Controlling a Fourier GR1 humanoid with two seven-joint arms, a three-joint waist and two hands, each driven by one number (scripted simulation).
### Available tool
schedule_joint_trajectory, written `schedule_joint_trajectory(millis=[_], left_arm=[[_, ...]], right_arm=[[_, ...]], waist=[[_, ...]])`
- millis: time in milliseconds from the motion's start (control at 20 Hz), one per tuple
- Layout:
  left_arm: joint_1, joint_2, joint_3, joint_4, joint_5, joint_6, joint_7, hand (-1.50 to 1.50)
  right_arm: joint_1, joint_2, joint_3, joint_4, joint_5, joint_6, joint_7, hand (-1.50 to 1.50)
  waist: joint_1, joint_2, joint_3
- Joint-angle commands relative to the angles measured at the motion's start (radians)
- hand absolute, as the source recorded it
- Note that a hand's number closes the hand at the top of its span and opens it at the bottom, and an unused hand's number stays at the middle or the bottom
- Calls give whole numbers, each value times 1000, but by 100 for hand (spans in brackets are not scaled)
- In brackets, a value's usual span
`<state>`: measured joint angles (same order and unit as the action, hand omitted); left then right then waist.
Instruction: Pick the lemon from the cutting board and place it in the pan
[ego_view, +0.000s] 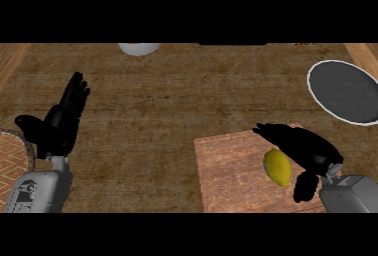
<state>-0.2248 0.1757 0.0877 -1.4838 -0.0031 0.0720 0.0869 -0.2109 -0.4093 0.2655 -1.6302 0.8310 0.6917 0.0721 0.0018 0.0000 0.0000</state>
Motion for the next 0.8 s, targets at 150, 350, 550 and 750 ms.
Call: schedule_joint_trajectory(millis=[150,350,550,750], left_arm=[[2,18,39,-18,20,-28,4,0],[24,14,30,12,2,-46,-42,0],[-27,30,52,39,11,-52,0,0],[-26,34,69,30,30,-58,5,0]], right_arm=[[-8,-5,-33,32,58,52,-49,-150],[-13,57,15,86,123,35,-24,-150],[-20,63,20,133,126,25,-110,150],[8,-3,65,120,170,-52,-241,150]], waist=[[-1,-1,0],[-1,0,0],[-1,0,0],[-3,0,0]])
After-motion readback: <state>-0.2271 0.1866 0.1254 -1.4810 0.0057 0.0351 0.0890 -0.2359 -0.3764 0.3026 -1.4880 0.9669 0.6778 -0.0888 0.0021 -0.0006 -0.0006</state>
